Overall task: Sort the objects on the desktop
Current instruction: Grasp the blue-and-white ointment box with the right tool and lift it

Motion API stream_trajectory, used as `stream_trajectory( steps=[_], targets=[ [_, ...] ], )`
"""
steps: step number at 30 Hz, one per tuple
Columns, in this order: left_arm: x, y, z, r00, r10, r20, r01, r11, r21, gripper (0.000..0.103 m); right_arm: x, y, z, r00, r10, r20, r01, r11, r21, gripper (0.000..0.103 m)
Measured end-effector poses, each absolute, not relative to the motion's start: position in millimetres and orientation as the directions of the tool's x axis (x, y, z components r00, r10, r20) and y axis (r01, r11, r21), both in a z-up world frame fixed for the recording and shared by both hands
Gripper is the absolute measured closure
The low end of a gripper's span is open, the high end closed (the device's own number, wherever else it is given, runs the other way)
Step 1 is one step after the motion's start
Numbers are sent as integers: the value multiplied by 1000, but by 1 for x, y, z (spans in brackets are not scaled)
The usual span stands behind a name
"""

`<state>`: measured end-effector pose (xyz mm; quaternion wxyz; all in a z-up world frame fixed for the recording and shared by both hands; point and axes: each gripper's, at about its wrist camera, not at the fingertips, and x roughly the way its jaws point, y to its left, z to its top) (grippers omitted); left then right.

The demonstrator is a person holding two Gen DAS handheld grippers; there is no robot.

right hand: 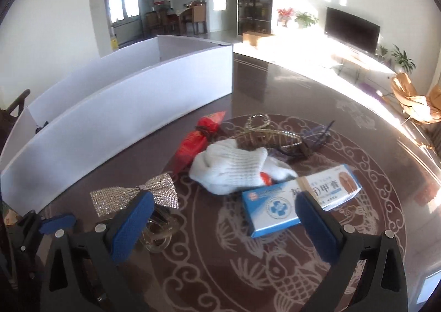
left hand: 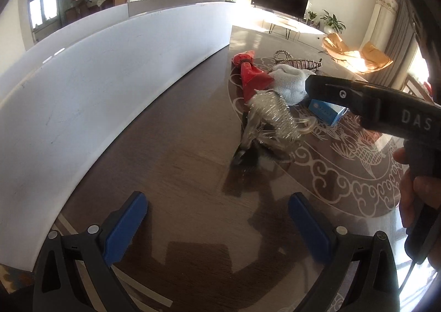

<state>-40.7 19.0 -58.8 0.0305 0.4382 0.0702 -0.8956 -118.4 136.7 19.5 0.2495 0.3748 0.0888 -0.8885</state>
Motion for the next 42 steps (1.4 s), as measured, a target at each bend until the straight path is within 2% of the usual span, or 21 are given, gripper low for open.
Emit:
stream_trajectory(
  steps=[2, 4, 6, 8, 11, 18, 19, 21, 22, 24, 26, 33, 40, 42],
  targets=[
    [-40, 20, -59, -613, 4, -790, 117, -989, -95, 0, -107, 145, 22, -617, -346, -706, 482, -876, 8, 1],
    [-41, 21, -59, -612, -1, -791, 118, -989, -90, 0, -110, 167, 16, -628, -257, -735, 385, -923, -6, 1],
    [-43, 22, -59, -611, -3, -792, 118, -989, -87, 0, -125, 193, 5, -586, -212, -782, 267, -962, 61, 1],
    [-44, 23, -59, -610, -7, -793, 119, -989, -83, 0, -141, 215, -1, -567, -235, -790, 170, -971, 167, 1],
    [-43, 23, -60, -610, -5, -792, 118, -989, -85, 0, -166, 221, -2, -553, -240, -798, 92, -969, 227, 1],
    [-40, 21, -59, -614, 5, -789, 114, -989, -95, 0, -226, 215, -20, -495, -91, -864, -118, -978, 170, 0],
    [-41, 21, -59, -614, 6, -789, 113, -989, -96, 0, -228, 214, -21, -503, -77, -861, -131, -978, 164, 2],
    [-41, 21, -59, -613, 10, -790, 109, -989, -97, 0, -230, 211, -20, -508, -44, -860, -127, -984, 126, 24],
    [-42, 22, -59, -612, 9, -791, 107, -990, -95, 0, -228, 209, -18, -511, -38, -859, -112, -988, 110, 30],
    [-44, 22, -59, -611, 11, -792, 104, -990, -94, 0, -221, 210, -17, -524, -70, -849, -71, -990, 126, 50],
    [-44, 22, -59, -611, 11, -792, 104, -990, -94, 0, -208, 212, -17, -530, -92, -843, -28, -992, 125, 58],
    [-45, 22, -59, -610, 10, -792, 102, -991, -91, 0, -127, 221, -19, -525, -142, -839, 171, -984, 59, 59],
    [-45, 24, -60, -605, -2, -796, 99, -992, -73, 0, -26, 241, -24, -573, -152, -806, 206, -978, 39, 58],
    [-46, 25, -60, -603, -5, -797, 99, -993, -68, 0, -7, 244, -26, -584, -128, -801, 196, -981, 14, 52]
  ],
)
